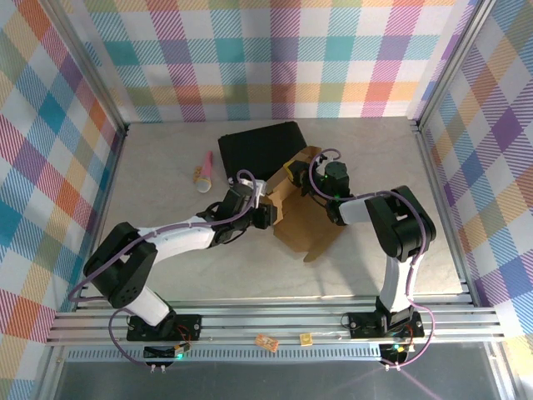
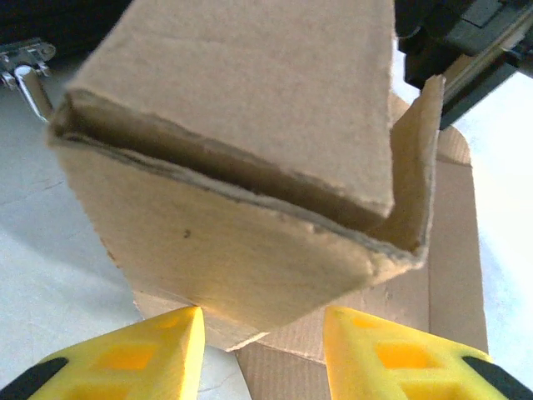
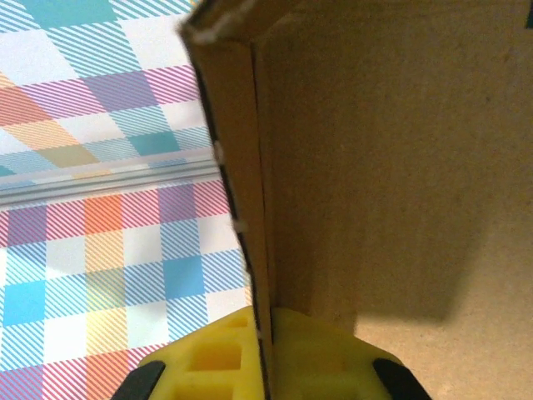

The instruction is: Fold the paper box

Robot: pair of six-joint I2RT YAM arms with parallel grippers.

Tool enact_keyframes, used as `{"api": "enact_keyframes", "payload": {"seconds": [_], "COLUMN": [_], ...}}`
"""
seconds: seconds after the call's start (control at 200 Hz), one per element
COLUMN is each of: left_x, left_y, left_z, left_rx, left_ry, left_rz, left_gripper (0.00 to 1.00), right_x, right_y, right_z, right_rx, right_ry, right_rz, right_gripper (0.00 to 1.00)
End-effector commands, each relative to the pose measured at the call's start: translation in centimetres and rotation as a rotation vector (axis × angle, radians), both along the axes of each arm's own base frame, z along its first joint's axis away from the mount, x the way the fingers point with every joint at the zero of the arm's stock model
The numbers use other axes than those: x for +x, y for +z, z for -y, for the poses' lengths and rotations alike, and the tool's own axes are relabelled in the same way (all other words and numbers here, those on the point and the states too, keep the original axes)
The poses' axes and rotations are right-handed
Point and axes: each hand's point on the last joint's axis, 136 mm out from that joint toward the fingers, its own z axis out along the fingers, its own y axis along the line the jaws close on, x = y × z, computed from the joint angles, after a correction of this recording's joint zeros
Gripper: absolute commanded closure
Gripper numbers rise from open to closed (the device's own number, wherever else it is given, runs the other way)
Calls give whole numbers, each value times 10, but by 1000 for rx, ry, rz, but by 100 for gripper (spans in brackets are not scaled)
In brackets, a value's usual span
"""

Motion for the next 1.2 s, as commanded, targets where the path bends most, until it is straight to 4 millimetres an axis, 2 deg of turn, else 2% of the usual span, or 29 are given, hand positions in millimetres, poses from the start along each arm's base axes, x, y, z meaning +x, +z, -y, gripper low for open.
{"api": "enact_keyframes", "payload": {"seconds": [0.0, 0.205, 0.485, 0.86, 1.005, 1.2], "left_x": [6, 18, 36, 56, 66, 76], "left_y": [-4, -17, -26, -34, -39, -44], "left_z": [-2, -18, -19, -13, -24, -47], "left_rx": [52, 174, 243, 279, 341, 491], "left_ry": [46, 159, 235, 275, 369, 514], "left_rz": [-10, 12, 48, 68, 54, 26], "left_gripper": [58, 60, 66, 86, 100, 100], "right_x": [6, 5, 5, 3, 2, -5], "right_y": [-1, -1, -1, -4, -4, -7], "right_z": [1, 2, 3, 6, 6, 8], "right_rx": [10, 15, 25, 20, 17, -14], "right_ry": [-19, -29, -42, -54, -67, -97], "right_rz": [-9, -17, -32, -58, -76, -128], "right_gripper": [100, 100, 100, 100, 100, 100]}}
